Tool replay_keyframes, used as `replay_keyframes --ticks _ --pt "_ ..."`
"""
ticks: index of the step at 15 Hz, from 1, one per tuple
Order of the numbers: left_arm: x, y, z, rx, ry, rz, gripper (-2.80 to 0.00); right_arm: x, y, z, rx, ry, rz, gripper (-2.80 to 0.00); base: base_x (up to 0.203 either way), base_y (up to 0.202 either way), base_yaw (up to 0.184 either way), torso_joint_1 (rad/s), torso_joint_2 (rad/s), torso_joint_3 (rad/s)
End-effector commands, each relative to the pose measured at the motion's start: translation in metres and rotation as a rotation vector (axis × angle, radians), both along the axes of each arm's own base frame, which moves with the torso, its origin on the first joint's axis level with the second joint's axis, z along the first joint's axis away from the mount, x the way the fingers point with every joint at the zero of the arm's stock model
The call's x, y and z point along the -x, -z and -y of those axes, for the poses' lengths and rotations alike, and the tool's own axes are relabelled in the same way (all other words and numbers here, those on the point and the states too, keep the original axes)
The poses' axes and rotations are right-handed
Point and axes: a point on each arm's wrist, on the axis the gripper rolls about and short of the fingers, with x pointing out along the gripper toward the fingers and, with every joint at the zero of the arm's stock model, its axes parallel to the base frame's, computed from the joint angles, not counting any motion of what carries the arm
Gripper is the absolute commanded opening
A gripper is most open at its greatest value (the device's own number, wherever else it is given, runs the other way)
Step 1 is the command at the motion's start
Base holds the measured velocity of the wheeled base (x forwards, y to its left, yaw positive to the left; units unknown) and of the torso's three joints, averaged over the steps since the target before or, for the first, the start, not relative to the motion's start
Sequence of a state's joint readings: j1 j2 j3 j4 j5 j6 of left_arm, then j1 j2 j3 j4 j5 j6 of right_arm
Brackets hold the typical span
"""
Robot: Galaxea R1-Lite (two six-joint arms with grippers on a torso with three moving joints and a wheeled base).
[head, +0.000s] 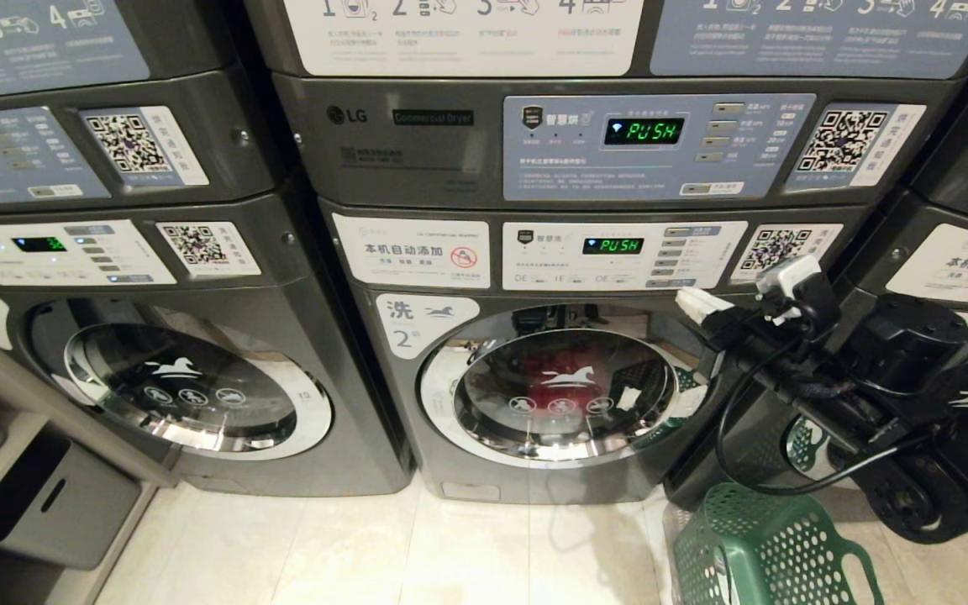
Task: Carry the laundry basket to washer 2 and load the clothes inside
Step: Press the washing machine switch
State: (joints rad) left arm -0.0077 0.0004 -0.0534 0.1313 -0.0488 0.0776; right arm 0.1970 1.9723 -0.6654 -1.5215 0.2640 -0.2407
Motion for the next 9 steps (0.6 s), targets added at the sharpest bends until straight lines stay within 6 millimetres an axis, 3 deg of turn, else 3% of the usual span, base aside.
replay_keyframes --ticks 1,9 --pt "0.000 0.000 0.000 -0.001 0.000 0.002 -2.80 -0.010 0.004 -0.002 0.001 0.000 0.008 -2.80 0.000 0.000 0.000 0.000 0.00 0.000" --pt "0.000 0.000 0.000 -0.001 0.000 0.002 -2.80 -0.033 0.008 -0.007 -0.005 0.016 0.036 -2.80 0.000 0.000 0.000 0.000 0.00 0.000"
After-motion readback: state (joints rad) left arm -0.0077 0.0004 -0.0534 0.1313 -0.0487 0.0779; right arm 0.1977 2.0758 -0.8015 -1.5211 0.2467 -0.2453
